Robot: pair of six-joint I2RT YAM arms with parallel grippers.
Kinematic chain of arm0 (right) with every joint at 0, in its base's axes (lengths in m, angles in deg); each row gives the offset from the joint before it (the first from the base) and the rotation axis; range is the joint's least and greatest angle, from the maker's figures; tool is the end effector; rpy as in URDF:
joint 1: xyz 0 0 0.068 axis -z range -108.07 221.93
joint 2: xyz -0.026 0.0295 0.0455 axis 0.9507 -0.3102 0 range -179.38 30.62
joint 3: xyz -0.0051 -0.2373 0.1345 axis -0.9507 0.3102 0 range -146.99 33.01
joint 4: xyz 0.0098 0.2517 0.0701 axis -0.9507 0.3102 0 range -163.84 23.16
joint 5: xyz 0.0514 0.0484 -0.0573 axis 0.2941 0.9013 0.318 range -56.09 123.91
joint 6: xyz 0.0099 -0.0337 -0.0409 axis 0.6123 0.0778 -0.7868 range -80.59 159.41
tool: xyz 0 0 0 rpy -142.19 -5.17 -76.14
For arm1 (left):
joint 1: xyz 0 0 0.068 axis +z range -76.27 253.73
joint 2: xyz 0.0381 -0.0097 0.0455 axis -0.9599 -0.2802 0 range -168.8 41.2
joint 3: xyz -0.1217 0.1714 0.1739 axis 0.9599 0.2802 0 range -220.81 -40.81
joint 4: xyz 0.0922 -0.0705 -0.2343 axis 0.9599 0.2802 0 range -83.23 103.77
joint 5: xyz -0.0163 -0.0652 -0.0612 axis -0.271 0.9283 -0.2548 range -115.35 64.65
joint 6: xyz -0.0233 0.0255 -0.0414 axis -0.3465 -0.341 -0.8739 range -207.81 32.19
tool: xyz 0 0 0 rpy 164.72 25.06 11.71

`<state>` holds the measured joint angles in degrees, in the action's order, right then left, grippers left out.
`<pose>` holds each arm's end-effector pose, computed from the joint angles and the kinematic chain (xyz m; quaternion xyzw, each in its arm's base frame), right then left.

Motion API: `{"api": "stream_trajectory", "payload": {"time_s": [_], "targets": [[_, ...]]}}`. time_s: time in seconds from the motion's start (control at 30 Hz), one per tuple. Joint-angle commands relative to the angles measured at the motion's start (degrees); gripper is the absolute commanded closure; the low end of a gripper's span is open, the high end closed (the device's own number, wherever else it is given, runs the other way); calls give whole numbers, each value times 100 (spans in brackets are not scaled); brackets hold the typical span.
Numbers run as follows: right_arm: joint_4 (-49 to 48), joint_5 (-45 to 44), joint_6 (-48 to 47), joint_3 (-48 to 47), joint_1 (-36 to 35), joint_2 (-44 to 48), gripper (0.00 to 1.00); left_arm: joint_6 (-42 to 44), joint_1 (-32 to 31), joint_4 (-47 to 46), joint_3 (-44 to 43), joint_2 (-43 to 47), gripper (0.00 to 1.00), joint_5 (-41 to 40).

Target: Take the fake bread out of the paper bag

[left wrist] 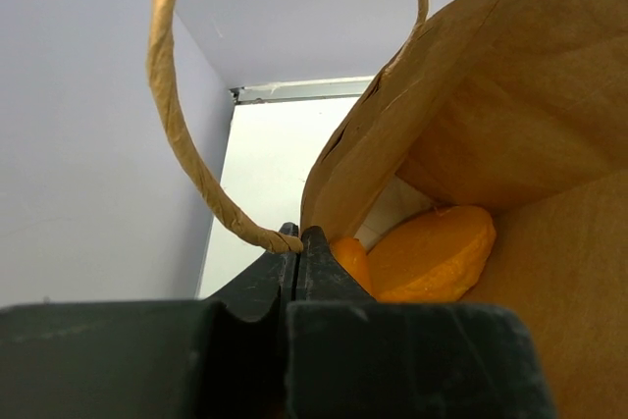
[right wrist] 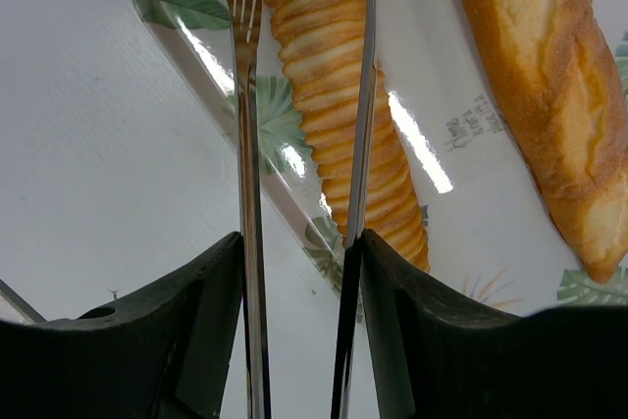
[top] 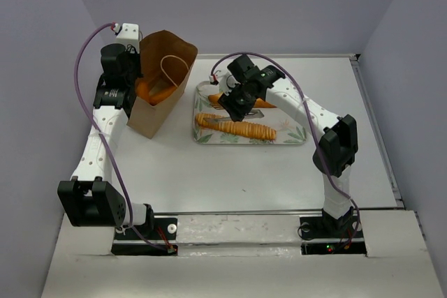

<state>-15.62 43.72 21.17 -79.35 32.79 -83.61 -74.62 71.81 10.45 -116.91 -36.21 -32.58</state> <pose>0.3294 0.2759 0.3116 -0.4814 0.8339 0.1279 0.2378 0.3176 -0.0063 0.4161 0.0545 0.7349 0.1125 0.6665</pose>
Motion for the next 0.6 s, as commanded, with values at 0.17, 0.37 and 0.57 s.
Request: {"api": "stream_trajectory", "payload": {"time_s": [0.17,0.37,0.57], "targets": [[-539,-584,786,-15,46,1367,46,175,-142,-96,-116,287,100,581],[-566,-1533,1331,162,108,2326,46,693,-493,-52,173,516,100,643],[-732,-1500,1402,-480,108,2722,48,1080,-994,-43,692,850,100,538]]}}
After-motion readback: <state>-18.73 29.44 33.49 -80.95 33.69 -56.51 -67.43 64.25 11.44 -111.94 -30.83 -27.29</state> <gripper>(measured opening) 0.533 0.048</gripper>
